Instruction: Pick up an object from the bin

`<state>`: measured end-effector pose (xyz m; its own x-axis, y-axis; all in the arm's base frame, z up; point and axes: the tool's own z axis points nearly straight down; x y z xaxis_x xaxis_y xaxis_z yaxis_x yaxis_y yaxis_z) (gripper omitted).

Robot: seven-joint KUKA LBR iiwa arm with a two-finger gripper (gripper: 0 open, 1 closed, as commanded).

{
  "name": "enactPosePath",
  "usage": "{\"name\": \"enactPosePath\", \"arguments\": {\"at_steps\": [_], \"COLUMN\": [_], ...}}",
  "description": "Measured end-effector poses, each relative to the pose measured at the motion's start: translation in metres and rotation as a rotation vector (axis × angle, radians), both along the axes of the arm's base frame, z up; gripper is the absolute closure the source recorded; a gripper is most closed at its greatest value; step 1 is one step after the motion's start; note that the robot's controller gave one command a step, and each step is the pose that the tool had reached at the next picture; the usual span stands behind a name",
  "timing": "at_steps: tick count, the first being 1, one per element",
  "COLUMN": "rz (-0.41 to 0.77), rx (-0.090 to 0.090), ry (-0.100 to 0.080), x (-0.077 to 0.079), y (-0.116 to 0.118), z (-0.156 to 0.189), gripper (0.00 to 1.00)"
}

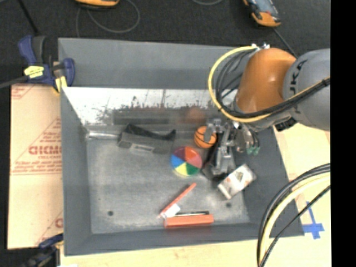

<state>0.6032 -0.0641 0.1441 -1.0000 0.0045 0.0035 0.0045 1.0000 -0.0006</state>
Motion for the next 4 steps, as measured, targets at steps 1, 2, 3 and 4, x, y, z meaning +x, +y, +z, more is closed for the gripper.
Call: {"name": "enactPosePath", "arguments": {"at_steps": [1, 2, 3, 4], "rz": [0.001, -0.034, -0.064, -0.079], "rx": [-0.001, 0.002, 0.002, 0.001], "ry": [-0.008, -0.013, -0.001, -0.011], "x": [0.002, 0.006, 0.003, 0.004], "y": [0.000, 0.022, 0.023, 0.032], "z": [0.005, -0.063, -0.063, -0.042], "gripper": [0.00, 0.00, 0.00, 0.00]}}
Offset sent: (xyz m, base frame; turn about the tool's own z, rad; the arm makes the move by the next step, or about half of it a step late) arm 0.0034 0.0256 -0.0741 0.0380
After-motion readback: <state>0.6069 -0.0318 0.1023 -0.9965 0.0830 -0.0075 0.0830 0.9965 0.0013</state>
